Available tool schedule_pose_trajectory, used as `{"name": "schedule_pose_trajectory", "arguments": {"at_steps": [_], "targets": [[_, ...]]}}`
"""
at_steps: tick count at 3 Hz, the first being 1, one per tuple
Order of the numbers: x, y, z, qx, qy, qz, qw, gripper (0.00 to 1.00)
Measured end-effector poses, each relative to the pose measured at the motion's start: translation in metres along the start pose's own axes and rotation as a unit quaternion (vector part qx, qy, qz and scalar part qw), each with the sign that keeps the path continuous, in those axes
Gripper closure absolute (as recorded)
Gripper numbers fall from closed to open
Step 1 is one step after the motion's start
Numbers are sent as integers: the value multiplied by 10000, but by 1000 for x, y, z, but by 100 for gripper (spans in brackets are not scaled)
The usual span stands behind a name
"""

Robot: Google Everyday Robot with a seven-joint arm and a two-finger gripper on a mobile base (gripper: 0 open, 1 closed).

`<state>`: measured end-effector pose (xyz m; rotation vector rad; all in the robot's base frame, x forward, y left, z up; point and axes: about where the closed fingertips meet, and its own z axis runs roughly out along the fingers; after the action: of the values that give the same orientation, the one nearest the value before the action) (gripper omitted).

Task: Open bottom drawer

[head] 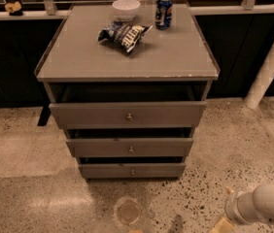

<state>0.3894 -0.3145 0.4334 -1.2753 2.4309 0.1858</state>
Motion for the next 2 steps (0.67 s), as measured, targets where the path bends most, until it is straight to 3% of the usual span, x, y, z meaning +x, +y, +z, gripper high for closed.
{"name": "schedule_pose_trajectory", "arguments": {"at_steps": [1,2], "targets": [[8,-7,48,-160,144,54,9998,0],[1,-17,104,-380,232,52,9990,0]]}}
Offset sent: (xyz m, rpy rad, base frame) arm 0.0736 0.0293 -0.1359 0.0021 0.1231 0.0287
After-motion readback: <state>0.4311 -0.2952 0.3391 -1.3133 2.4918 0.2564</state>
